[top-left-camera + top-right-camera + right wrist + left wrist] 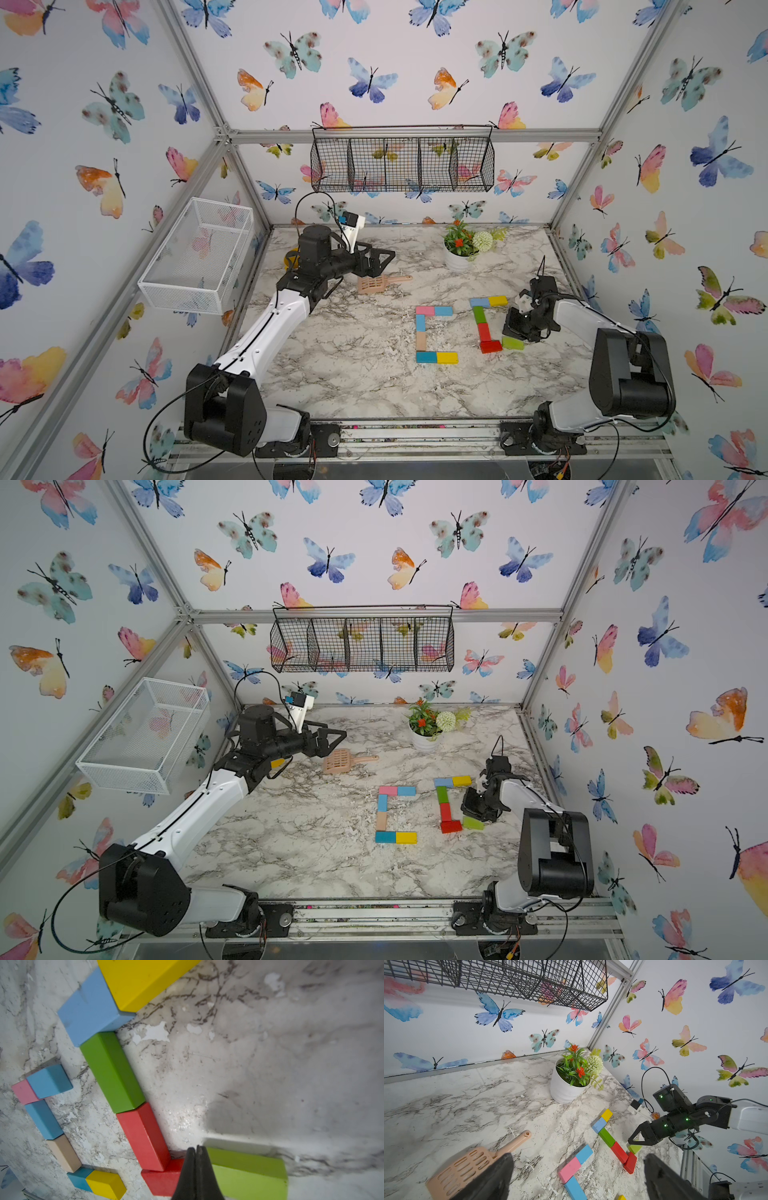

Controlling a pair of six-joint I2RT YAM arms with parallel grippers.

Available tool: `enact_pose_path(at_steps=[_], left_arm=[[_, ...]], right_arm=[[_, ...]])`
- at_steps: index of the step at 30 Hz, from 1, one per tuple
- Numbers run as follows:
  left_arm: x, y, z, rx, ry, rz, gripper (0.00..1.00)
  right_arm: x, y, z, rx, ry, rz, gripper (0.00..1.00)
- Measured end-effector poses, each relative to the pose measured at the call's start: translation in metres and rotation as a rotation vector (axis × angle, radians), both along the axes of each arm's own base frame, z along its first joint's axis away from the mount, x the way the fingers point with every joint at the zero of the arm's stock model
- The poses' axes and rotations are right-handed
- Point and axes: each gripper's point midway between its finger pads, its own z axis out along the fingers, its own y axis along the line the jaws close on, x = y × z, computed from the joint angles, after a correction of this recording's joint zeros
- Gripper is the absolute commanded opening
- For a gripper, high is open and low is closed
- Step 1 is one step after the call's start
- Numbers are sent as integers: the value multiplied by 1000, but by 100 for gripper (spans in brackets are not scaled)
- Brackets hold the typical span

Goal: Assemble the letter c with building blocks
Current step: Assemble the building block at the center of the board.

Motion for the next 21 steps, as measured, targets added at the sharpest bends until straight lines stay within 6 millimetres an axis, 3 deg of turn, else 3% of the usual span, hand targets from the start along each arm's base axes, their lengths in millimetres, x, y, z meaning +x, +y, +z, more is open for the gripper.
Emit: enact_pose_path(at_steps=[11, 21], left_arm=[[1, 2, 2, -2, -6, 5, 98], [2, 3, 2, -4, -12, 6, 98]], right_arm=[[10, -1, 27, -3, -74, -2, 3], [7, 2, 14, 9, -30, 27, 3]])
